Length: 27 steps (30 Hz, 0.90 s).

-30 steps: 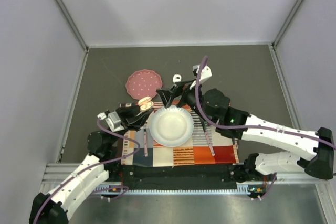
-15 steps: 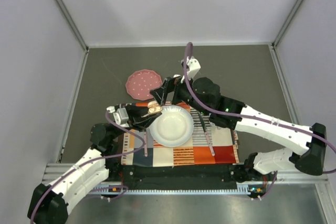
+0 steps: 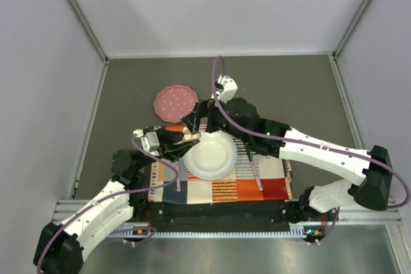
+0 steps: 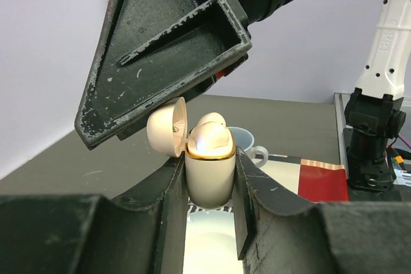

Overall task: Insert the wireless bluetooth earbuds into the charging case
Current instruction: Close the charging case with the earbuds.

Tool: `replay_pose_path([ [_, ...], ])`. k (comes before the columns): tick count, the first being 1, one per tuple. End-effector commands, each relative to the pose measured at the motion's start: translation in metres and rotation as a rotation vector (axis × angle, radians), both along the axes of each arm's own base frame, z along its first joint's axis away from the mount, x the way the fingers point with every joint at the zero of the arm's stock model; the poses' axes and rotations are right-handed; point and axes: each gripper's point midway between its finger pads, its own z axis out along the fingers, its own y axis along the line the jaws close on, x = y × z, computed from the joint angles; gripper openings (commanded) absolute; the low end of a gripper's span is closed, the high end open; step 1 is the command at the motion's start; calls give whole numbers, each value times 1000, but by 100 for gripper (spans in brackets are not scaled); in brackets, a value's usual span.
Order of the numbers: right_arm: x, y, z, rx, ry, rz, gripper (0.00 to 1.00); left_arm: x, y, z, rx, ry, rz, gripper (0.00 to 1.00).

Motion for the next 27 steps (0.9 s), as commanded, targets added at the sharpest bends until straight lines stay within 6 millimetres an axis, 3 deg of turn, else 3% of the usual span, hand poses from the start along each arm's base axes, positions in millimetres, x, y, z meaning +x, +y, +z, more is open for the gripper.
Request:
replay_pose_path([
  [1, -2, -9, 6, 37, 6, -18, 99, -2, 3, 28, -51, -79, 14, 0],
  [21, -4, -34, -4, 66, 18, -99, 99, 13, 10, 31, -95, -46, 96, 0],
  [27, 7, -62, -1, 65, -30, -219, 99, 28, 9, 29, -99, 50, 128, 0],
])
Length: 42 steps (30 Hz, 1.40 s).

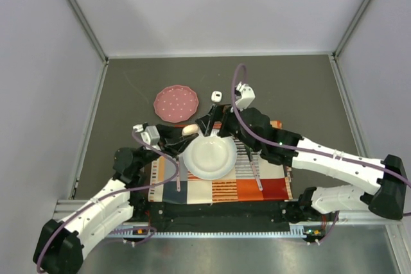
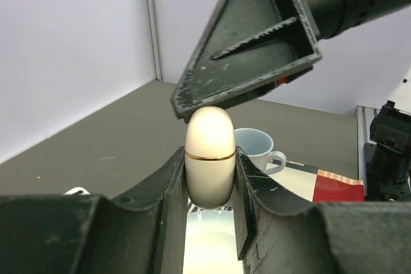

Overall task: Insert the wireless bluetooth earbuds into the charging case
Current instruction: Place the charging case with the earbuds at the center of the board.

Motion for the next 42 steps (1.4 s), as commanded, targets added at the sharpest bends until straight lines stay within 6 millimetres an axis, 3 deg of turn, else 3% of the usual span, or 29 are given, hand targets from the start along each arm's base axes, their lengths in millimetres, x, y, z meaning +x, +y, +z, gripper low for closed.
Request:
replay_pose_path([
  [1, 12, -36, 15, -12, -83, -132, 99, 12, 2, 29, -64, 8, 40, 0],
  [7, 22, -84, 10, -50, -85, -309, 99, 40, -20, 8, 50, 247, 8, 0],
  [11, 20, -111, 10, 5, -72, -375, 99, 72, -43, -9, 81, 472, -19, 0],
  [15, 17, -136, -4, 6, -36, -452, 99, 100, -64, -27, 83, 637, -46, 0],
  [19, 15, -154, 1, -16, -28, -509, 99, 132, -85, -53, 103, 791, -51, 0],
  [28, 13, -168, 8, -24, -56, -534, 99, 184, -106, -118, 115, 993, 31, 0],
  [34, 12, -168, 10, -22, -60, -530, 99, 207, -117, -162, 98, 1116, 56, 0],
  [42, 10, -167, 11, -10, -56, -518, 99, 232, -121, -192, 82, 1237, 147, 2],
])
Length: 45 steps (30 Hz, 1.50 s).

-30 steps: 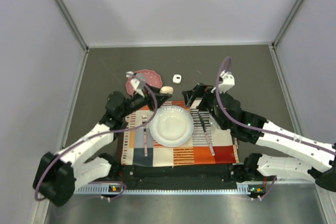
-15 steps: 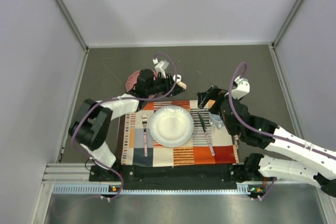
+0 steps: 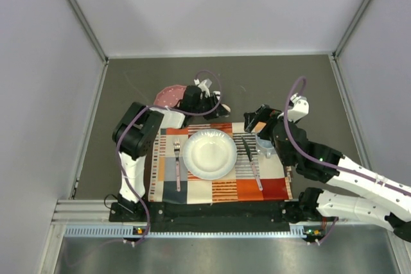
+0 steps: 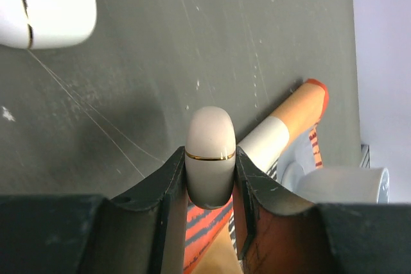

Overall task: Insert the wireless bluetooth earbuds into the charging case
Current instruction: Place the charging case with the earbuds at the center of the board, then reset both arms

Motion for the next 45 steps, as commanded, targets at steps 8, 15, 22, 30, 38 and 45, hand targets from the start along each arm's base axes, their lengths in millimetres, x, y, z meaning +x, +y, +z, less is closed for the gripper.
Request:
replay_pose_path([
  [8, 0, -8, 22, 59, -34, -22, 99, 26, -4, 3, -18, 45, 93, 14],
  [15, 0, -10, 23, 64, -38, -31, 99, 22, -3, -9, -7, 77, 92, 33],
  [22, -1, -9, 23, 82, -36, -28, 99, 22, 0, -9, 1, 66, 100, 55],
  [30, 0, -10, 21, 81, -35, -33, 99, 21, 14, -3, 32, 37, 134, 58],
  [38, 0, -8, 18, 77, -29, -35, 99, 28, 26, 12, 104, -30, 152, 65],
  [45, 15, -26, 16, -94, -64, -73, 99, 34, 39, 47, 191, -143, 159, 73],
])
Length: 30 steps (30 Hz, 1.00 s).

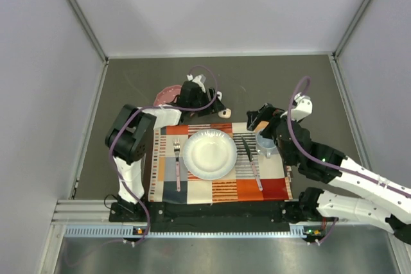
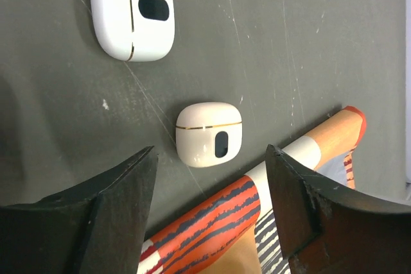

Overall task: Insert the wireless bluetooth earbuds into the charging case
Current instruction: Reset both arms

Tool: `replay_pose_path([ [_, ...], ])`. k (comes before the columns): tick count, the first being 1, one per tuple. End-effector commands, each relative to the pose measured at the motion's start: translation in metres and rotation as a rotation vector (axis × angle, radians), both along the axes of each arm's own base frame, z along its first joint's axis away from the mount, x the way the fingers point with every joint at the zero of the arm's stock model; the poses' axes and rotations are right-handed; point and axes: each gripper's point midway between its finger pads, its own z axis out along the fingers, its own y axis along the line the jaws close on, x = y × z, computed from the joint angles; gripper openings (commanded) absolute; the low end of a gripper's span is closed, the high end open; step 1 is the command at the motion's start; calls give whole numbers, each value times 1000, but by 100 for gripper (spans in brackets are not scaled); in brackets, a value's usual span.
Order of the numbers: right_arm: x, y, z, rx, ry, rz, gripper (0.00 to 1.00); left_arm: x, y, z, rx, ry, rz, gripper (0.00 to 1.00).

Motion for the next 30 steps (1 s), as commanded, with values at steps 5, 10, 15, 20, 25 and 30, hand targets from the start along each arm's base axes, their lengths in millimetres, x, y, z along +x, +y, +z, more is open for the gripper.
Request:
replay_pose_path([
  [5, 40, -54, -8, -129, 9, -71, 99, 1, 29, 83, 86, -223, 44, 99],
  [10, 55, -82, -41, -43, 117, -66, 99, -15, 55, 115, 120, -334, 95, 99],
  [15, 68, -102, -70, -22, 216, -78, 99, -36, 94, 142, 178, -433, 203, 99],
  [20, 77, -115, -88, -64, 256, -114, 99, -54, 129, 158, 241, -456, 306, 99],
  [25, 84, -123, -102, -82, 302, -132, 99, -68, 163, 173, 301, -509, 418, 99],
  [30, 86, -156, -109, -149, 304, -278, 99, -81, 191, 181, 391, -530, 483, 99],
])
